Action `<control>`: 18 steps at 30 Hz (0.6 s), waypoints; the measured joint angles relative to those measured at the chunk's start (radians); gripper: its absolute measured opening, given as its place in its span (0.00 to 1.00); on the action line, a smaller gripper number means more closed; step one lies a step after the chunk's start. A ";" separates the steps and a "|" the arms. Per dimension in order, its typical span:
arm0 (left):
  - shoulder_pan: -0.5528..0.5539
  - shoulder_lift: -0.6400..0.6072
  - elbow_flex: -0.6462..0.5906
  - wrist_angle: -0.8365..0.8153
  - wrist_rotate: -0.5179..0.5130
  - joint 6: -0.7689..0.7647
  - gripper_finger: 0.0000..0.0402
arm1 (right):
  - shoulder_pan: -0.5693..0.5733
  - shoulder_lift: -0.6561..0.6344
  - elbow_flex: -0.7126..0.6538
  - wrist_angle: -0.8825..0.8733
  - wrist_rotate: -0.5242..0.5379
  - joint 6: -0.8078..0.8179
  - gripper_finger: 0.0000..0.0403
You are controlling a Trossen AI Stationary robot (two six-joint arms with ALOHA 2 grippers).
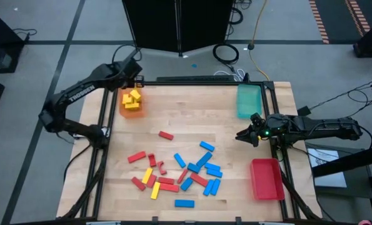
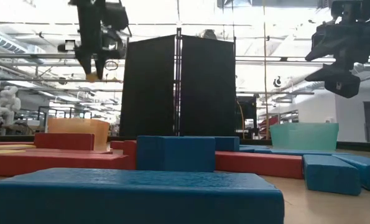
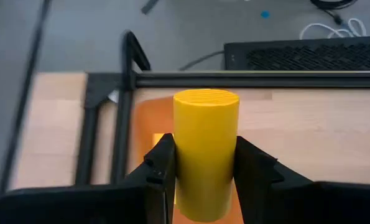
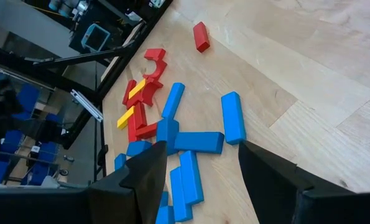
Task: Sort blocks
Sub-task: Put the yellow block into the orange bin
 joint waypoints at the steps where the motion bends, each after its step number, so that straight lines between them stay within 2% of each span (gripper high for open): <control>1: 0.012 0.000 -0.023 0.023 0.028 -0.005 0.25 | 0.000 0.000 0.000 0.000 0.000 0.000 0.48; 11: 0.045 0.000 -0.267 0.132 0.137 -0.157 0.25 | 0.000 0.000 0.000 0.000 0.000 0.000 0.48; 18: 0.085 0.000 -0.344 0.240 0.118 -0.217 0.25 | 0.000 0.000 0.000 0.000 0.000 0.001 0.48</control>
